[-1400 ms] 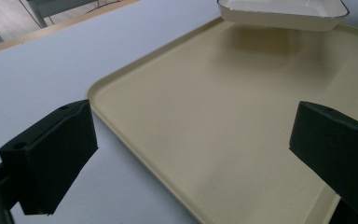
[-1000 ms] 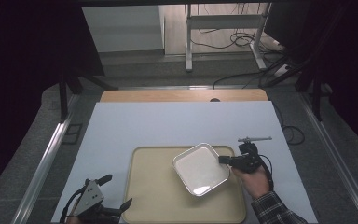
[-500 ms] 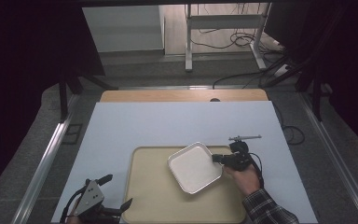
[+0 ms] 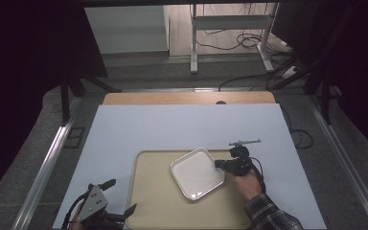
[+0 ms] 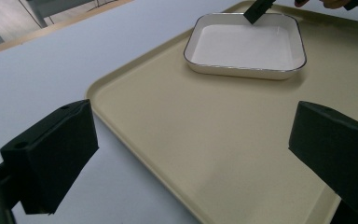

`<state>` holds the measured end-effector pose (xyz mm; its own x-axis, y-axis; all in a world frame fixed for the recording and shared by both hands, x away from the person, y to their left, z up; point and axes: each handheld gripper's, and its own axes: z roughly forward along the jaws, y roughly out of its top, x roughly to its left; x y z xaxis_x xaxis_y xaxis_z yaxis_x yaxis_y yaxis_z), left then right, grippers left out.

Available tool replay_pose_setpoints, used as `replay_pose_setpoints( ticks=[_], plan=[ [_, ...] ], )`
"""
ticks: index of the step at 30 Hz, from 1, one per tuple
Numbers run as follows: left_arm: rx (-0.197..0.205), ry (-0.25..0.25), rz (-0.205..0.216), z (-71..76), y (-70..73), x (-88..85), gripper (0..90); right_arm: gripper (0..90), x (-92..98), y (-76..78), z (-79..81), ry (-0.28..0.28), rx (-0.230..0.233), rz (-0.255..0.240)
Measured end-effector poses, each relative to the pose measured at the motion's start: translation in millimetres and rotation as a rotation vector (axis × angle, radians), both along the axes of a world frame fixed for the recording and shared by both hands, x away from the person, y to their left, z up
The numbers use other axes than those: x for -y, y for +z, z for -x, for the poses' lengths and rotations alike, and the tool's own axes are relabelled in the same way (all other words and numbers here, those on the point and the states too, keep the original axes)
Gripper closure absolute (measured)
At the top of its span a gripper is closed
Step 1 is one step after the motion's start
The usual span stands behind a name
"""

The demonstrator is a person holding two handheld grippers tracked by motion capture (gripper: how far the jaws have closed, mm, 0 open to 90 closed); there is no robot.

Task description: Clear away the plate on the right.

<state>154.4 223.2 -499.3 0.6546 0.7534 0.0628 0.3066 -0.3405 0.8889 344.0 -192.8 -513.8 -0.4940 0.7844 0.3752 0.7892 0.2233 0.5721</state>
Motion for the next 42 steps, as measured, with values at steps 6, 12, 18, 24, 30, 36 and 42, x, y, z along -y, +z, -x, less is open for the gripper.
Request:
replay_pose_setpoints(
  ticks=[6, 12, 18, 24, 30, 36, 42],
  plan=[
    [0.001, -0.002, 0.001, -0.1, 0.0, -0.2, 0.7, 78.3, -2.5, -1.6, 0.4, 0.014, 0.027, 0.057],
    [0.000, -0.001, 0.006, 0.0, 0.0, -0.4, 0.7, 64.1, -1.7, 11.2, 6.0, 0.068, 0.135, 0.076],
    [0.001, -0.002, 0.005, 0.0, 0.1, -0.3, 0.7, 57.2, 3.1, 23.4, 17.7, 0.119, 0.214, 0.066],
    [0.001, -0.003, 0.005, -0.2, 0.1, -0.2, 0.6, 63.4, 1.4, 30.2, 34.5, 0.205, 0.244, 0.127],
    [0.001, -0.003, 0.005, -0.4, 0.1, -0.2, 0.6, 75.4, -4.1, 33.7, 51.0, 0.251, 0.226, 0.085],
    [0.003, -0.004, 0.001, -0.3, 0.2, 0.2, 0.6, 88.0, -16.6, 34.1, 74.1, 0.339, 0.221, 0.083],
    [0.002, -0.005, 0.002, -0.2, 0.1, 0.4, 0.6, 89.7, -29.7, 27.8, 91.0, 0.419, 0.207, 0.116]
  ],
)
